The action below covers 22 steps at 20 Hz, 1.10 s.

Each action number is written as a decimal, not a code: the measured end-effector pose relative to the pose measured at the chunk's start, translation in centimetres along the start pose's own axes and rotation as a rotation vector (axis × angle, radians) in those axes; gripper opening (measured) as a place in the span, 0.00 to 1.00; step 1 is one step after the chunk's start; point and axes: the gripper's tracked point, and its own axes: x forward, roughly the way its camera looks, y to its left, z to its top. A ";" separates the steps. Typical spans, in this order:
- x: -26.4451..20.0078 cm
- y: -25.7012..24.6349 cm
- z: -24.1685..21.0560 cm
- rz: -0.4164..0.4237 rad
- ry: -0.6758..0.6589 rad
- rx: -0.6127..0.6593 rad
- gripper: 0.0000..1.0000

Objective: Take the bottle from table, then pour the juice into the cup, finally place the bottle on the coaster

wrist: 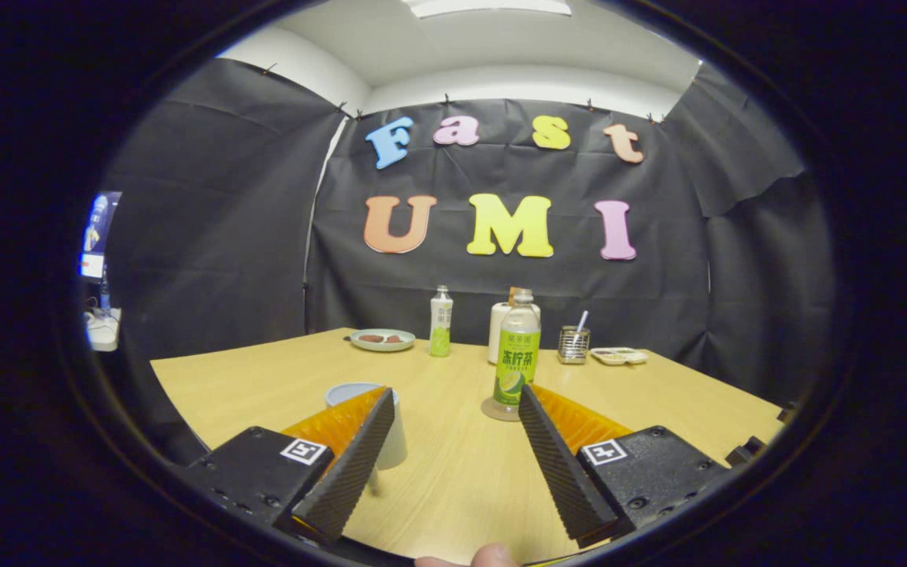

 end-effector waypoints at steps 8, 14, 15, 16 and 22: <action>0.3 0.2 -1.0 -0.024 -0.009 -0.006 1.00; 0.4 -0.1 -1.2 -0.045 -0.005 -0.007 1.00; 0.5 -0.1 -1.3 -0.046 -0.003 -0.012 1.00; 0.4 0.0 -1.3 -0.047 -0.003 -0.015 1.00; 0.7 -0.1 -1.5 -0.053 0.000 -0.005 1.00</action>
